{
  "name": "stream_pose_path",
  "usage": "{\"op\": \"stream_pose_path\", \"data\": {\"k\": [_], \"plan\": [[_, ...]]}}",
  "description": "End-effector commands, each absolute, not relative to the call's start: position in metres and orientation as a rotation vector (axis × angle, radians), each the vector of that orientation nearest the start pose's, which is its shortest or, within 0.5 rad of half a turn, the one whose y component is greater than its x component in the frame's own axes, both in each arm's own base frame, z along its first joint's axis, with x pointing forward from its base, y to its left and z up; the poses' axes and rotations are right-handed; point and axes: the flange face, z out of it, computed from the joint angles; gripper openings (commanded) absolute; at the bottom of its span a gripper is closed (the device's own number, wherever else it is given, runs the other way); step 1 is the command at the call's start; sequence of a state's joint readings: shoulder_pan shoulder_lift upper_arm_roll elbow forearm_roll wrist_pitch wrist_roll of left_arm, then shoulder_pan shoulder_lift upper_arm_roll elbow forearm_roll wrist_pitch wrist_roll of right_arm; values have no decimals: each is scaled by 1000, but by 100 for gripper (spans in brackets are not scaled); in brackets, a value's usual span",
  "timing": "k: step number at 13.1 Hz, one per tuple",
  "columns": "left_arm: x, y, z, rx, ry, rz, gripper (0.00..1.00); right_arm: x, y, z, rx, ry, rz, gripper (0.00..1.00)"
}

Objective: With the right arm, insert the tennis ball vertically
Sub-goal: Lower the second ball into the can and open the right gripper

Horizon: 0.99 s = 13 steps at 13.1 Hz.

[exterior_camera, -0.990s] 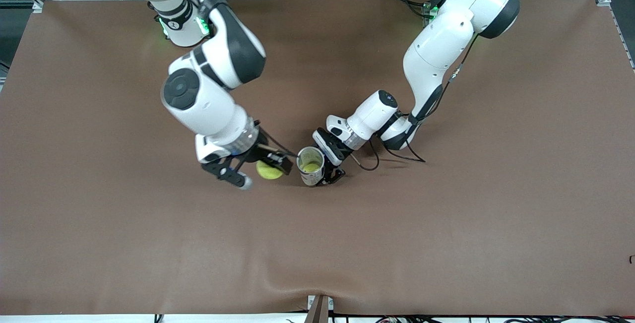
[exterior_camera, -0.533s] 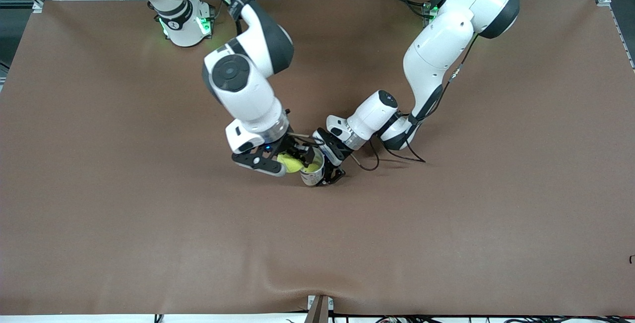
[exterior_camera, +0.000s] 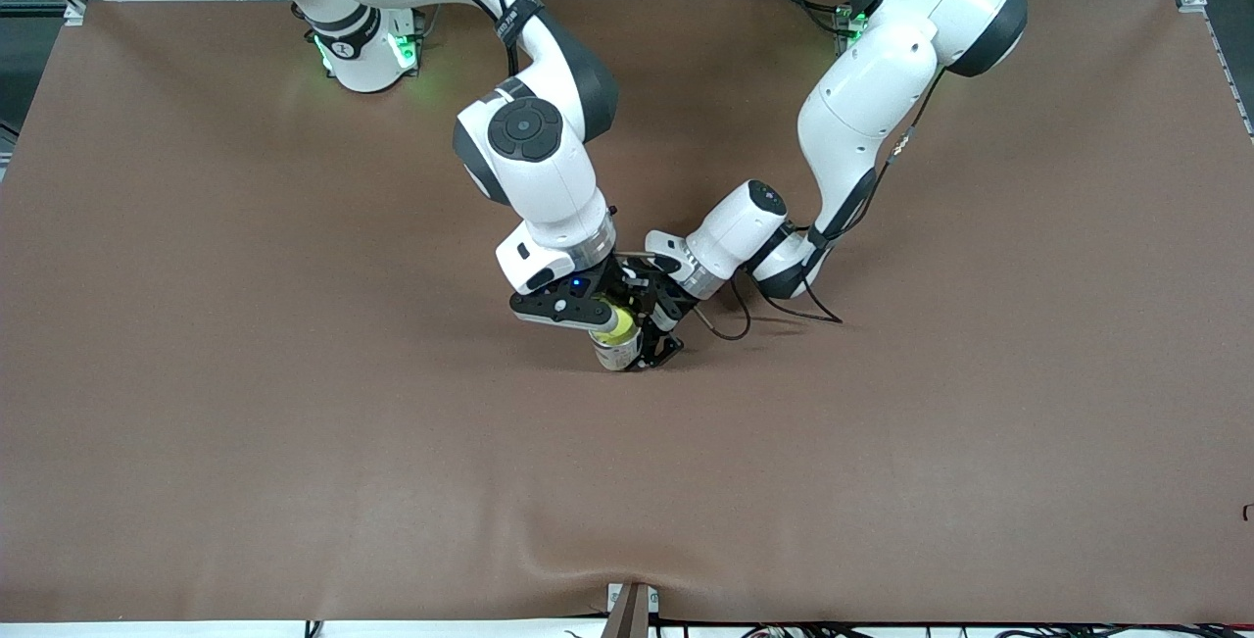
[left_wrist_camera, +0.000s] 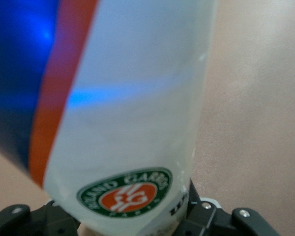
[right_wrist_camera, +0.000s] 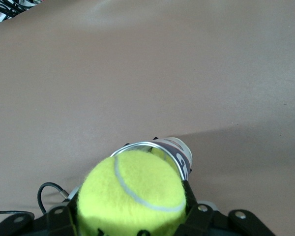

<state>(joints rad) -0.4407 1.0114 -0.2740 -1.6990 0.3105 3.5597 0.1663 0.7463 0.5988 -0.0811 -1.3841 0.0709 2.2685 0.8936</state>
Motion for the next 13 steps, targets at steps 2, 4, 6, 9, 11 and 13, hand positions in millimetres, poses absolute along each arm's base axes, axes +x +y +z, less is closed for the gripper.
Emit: {"op": "stream_pose_path", "data": {"k": [2,4,6,9,11,13], "plan": [[525,-454,140,-2859,1490,-1438,78,577,474,396,-2895,363,-312,100],[525,-453,140,-2859,1490,-1436,77,576,474,395,-2894,365,-304,100],[525,-453,140,-2859,1490,-1436,78,577,472,397,-2893,368,-303,100],[524,-454,138,-2861,1493,-1431,78,592,448,405,-2903,399,-309,100],[523,-453,137,-2863,1493,-1428,79,607,409,414,-2963,397,-252,100],[522,-455,137,-2855,1506,-1429,81,619,364,425,-3039,321,-167,100]]}}
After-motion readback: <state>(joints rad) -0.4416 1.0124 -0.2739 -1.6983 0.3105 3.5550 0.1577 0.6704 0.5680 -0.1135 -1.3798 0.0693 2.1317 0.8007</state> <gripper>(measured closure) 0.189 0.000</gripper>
